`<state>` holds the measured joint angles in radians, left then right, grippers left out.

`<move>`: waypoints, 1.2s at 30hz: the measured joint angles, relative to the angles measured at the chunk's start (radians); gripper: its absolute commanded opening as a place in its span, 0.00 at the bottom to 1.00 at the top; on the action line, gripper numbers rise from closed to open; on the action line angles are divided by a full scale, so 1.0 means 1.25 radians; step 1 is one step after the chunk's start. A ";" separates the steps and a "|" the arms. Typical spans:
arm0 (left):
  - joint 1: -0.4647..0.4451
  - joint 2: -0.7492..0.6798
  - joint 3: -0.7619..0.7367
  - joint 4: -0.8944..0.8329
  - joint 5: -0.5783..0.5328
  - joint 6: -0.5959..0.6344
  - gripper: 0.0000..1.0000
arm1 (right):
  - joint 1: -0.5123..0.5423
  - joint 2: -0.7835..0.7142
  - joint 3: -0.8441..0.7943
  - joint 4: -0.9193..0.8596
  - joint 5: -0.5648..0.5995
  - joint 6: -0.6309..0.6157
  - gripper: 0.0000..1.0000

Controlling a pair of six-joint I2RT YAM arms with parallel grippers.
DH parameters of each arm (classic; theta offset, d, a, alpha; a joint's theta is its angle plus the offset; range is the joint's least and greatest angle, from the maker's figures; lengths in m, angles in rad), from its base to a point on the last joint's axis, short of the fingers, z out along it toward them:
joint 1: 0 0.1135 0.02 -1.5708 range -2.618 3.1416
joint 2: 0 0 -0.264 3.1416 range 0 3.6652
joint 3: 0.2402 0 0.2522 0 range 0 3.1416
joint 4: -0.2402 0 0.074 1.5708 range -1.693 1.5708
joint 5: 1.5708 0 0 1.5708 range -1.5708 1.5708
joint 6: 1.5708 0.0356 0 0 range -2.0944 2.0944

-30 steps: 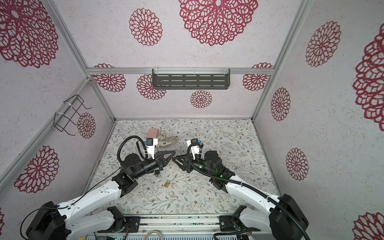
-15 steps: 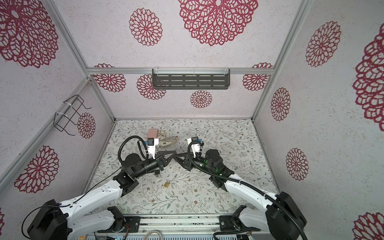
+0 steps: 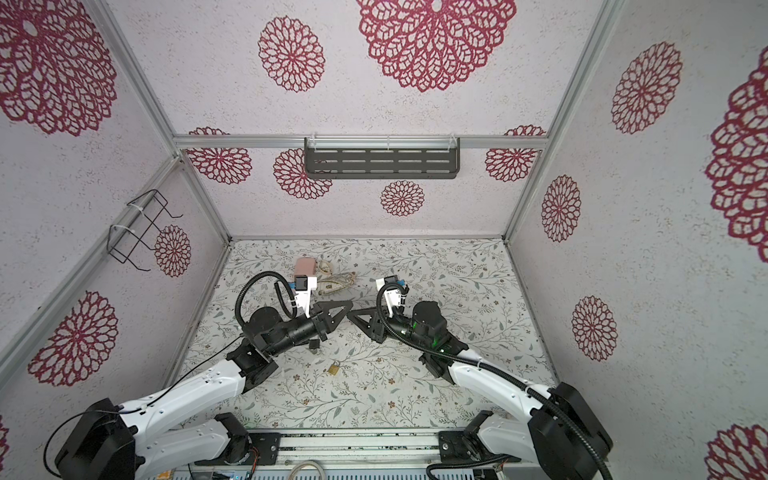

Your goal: Unlock with the key

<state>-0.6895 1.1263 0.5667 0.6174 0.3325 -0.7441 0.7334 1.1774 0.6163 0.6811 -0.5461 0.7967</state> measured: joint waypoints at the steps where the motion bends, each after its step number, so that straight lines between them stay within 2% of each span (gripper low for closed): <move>1: 0.000 0.000 0.000 0.003 0.000 0.000 0.00 | 0.000 0.001 -0.002 0.003 -0.002 0.002 0.19; 23: 0.002 0.004 0.000 0.037 0.019 -0.001 0.00 | -0.009 0.033 -0.002 0.082 -0.046 0.035 0.12; 33: 0.003 0.005 0.000 0.050 0.026 -0.001 0.00 | -0.014 0.033 -0.002 0.094 -0.059 0.044 0.01; 36: 0.004 0.005 0.000 0.053 0.028 -0.001 0.00 | -0.014 0.033 -0.002 0.098 -0.064 0.048 0.00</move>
<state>-0.6849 1.1328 0.5667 0.6834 0.3679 -0.7448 0.7155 1.2186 0.6144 0.8032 -0.6258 0.8566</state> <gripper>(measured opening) 0.045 0.074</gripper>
